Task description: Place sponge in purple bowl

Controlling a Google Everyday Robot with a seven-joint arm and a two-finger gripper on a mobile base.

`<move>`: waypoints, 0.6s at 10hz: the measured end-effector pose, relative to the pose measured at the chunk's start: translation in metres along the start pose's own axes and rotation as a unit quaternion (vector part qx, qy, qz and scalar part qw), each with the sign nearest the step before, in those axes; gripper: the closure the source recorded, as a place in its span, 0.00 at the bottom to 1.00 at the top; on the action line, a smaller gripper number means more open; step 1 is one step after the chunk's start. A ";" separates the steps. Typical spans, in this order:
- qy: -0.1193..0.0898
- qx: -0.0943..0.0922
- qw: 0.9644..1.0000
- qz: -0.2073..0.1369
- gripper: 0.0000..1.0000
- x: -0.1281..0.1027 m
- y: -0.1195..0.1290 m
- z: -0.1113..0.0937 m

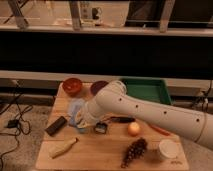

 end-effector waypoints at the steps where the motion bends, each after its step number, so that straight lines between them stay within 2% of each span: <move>1: 0.001 0.000 1.000 0.000 1.00 0.004 -0.003 0.001; 6: 0.001 0.000 1.000 -0.001 1.00 0.003 -0.004 0.001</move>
